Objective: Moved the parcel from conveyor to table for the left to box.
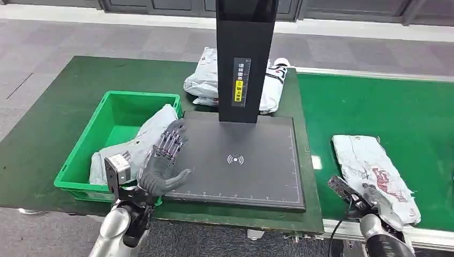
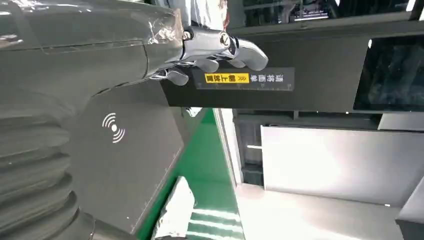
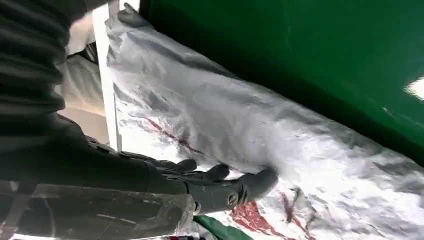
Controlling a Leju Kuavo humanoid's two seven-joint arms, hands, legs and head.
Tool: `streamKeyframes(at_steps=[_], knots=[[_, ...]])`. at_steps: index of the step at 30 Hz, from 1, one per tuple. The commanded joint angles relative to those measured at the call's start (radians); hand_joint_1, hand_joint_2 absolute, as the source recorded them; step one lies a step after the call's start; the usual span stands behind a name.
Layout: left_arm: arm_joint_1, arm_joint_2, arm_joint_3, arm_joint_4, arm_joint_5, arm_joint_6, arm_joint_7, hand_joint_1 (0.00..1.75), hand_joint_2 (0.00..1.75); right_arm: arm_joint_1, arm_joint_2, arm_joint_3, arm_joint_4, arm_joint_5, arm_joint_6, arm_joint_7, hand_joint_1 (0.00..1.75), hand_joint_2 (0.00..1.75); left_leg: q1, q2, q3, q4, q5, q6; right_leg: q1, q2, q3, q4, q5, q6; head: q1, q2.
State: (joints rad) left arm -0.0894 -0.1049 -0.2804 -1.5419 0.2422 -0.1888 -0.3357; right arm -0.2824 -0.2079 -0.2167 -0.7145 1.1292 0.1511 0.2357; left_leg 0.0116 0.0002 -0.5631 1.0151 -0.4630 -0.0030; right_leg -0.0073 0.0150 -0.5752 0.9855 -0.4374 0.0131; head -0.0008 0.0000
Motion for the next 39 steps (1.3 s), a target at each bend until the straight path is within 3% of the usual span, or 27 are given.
streamKeyframes(at_steps=[1,9,13,17,20,21,23,24,25,29,31,35,39], knots=[[-0.035,0.017,0.029,0.047,-0.015,0.018,0.009,0.00,1.75,-0.013,0.035,0.026,0.108,0.013,-0.022,0.013,1.75,1.75,-0.001,-0.002,-0.007,-0.001,0.004,0.002,-0.001,-0.003,-0.006,-0.001,0.003,0.000,0.000,0.000],[-0.035,0.020,0.028,0.043,-0.017,0.035,0.011,0.00,1.75,-0.068,0.038,0.042,0.157,0.029,-0.020,0.004,1.75,1.75,-0.002,-0.005,-0.004,-0.002,0.002,0.003,-0.002,-0.006,0.000,-0.002,0.005,0.005,0.000,0.000],[-0.016,0.017,0.040,0.024,-0.022,0.059,0.027,0.00,1.75,-0.086,0.073,-0.015,0.123,-0.062,-0.072,-0.047,1.75,1.75,-0.002,-0.004,-0.004,-0.002,0.001,0.002,-0.001,-0.005,-0.001,-0.001,0.004,0.003,0.000,0.000],[0.018,0.012,0.064,-0.017,-0.033,0.077,0.034,0.00,1.75,-0.019,0.143,-0.048,-0.129,-0.267,-0.015,-0.157,1.75,1.75,-0.002,-0.003,-0.007,-0.003,0.001,0.002,-0.001,-0.004,-0.004,-0.001,0.003,0.002,0.000,0.000],[0.036,0.008,0.077,-0.040,-0.038,0.080,0.037,0.00,1.75,0.029,0.158,-0.020,-0.289,-0.352,0.021,-0.123,1.75,1.75,-0.003,0.000,-0.009,-0.003,0.000,0.001,-0.002,-0.003,-0.008,0.001,0.003,0.002,0.000,0.000],[0.045,0.001,0.086,-0.049,-0.040,0.082,0.038,0.00,1.75,0.045,0.171,-0.024,-0.351,-0.433,0.006,-0.179,1.75,1.75,-0.002,0.000,-0.009,-0.003,0.000,0.001,-0.002,-0.002,-0.008,0.001,0.003,0.002,0.000,0.000],[0.065,-0.010,0.098,-0.068,-0.050,0.081,0.043,0.00,1.75,0.082,0.180,-0.003,-0.487,-0.523,0.003,-0.175,1.75,1.75,-0.002,0.000,-0.011,-0.002,-0.001,0.000,-0.002,-0.001,-0.012,0.003,0.002,0.001,0.000,0.000],[0.072,-0.020,0.102,-0.076,-0.058,0.078,0.047,0.00,1.75,0.108,0.204,-0.014,-0.597,-0.623,-0.040,-0.246,1.75,1.75,-0.003,0.000,-0.011,-0.003,-0.001,-0.001,-0.003,-0.002,-0.012,0.004,0.002,0.000,0.000,0.000],[0.075,-0.026,0.102,-0.079,-0.064,0.076,0.049,0.00,1.75,0.133,0.210,-0.009,-0.673,-0.664,-0.049,-0.242,1.75,1.75,-0.003,-0.003,-0.013,-0.002,-0.001,0.000,-0.003,-0.005,-0.013,0.005,0.002,0.001,0.000,0.000],[0.075,-0.029,0.099,-0.080,-0.068,0.074,0.050,0.00,1.75,0.154,0.202,0.004,-0.720,-0.679,-0.045,-0.208,1.75,1.75,-0.003,-0.008,-0.014,-0.002,-0.001,0.000,-0.003,-0.010,-0.013,0.006,-0.001,0.000,0.000,0.000],[0.068,-0.030,0.086,-0.066,-0.082,0.074,0.055,0.00,1.75,0.194,0.234,-0.014,-0.832,-0.792,-0.141,-0.334,1.75,1.75,-0.003,-0.008,-0.013,-0.003,-0.001,0.000,-0.002,-0.010,-0.012,0.005,-0.001,-0.001,0.000,0.000],[0.051,-0.024,0.050,-0.013,-0.098,0.092,0.047,0.00,1.75,0.296,0.273,0.012,-1.086,-0.913,-0.207,-0.372,1.75,1.75,-0.004,-0.011,-0.015,-0.002,-0.001,-0.001,-0.003,-0.013,-0.014,0.006,-0.002,-0.001,0.000,0.000],[0.031,-0.023,0.024,0.021,-0.092,0.099,0.035,0.00,1.75,0.316,0.287,0.075,-1.175,-0.937,-0.329,-0.416,1.75,1.75,-0.004,-0.012,-0.015,-0.002,-0.001,-0.002,-0.003,-0.013,-0.014,0.006,-0.003,-0.001,0.000,0.000]])
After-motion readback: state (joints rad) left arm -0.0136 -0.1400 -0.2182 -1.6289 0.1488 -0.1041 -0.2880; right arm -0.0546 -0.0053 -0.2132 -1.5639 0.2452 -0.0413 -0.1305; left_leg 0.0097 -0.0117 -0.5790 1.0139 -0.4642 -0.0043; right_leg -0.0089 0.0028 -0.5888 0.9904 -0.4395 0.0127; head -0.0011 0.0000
